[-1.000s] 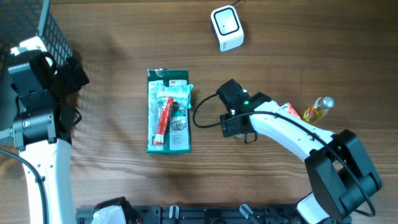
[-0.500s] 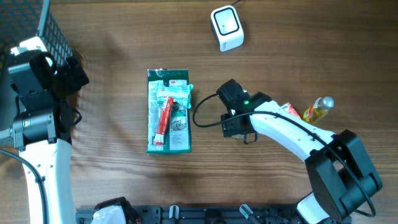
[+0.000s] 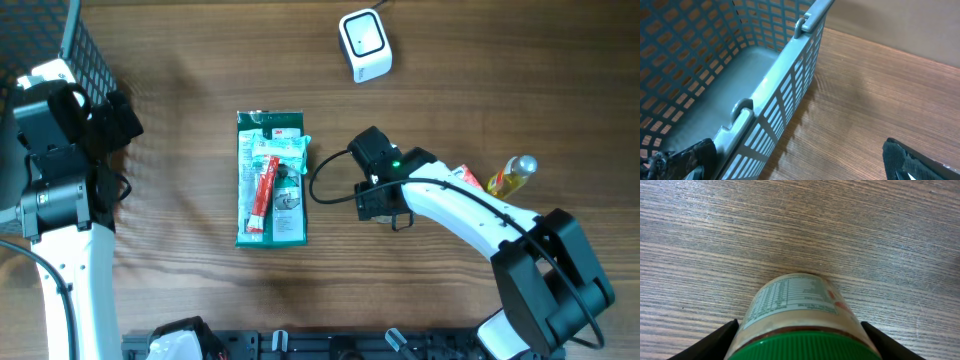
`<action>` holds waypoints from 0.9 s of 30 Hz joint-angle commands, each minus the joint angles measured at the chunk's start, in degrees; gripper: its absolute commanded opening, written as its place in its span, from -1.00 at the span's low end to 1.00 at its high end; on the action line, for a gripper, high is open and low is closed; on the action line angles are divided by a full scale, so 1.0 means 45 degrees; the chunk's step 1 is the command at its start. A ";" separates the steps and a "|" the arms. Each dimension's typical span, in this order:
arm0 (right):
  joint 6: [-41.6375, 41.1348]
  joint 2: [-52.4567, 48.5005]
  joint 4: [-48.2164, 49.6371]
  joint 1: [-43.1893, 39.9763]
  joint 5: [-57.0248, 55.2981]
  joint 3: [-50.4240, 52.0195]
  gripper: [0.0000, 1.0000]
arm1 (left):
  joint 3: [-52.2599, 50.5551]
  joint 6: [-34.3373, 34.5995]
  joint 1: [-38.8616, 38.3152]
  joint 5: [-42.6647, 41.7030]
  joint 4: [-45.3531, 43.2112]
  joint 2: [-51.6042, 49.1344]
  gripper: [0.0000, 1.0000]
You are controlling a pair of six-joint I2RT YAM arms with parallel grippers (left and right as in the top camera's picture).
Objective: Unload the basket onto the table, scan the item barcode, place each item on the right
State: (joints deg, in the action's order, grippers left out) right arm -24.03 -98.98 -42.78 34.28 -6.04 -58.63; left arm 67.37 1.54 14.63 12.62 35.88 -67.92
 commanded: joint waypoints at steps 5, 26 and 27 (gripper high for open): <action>-0.0384 0.1666 -0.0559 -0.0845 0.2055 -0.0962 0.03 | -0.0709 0.0510 0.0063 -0.0690 0.0665 -0.0505 1.00; -0.3755 0.4046 -0.2390 -0.4051 1.3857 -0.1044 -0.74 | -0.0709 0.0510 0.0063 -0.0695 0.0665 -0.0505 1.00; -0.3774 0.4046 -0.2395 -0.4051 1.3940 -0.1044 -0.83 | -0.0709 0.0510 0.0063 -0.0690 0.0665 -0.0505 1.00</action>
State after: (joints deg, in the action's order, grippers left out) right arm -39.77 -81.78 -53.67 16.27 53.17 -62.11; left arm 67.37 1.54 14.63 12.62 35.88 -67.92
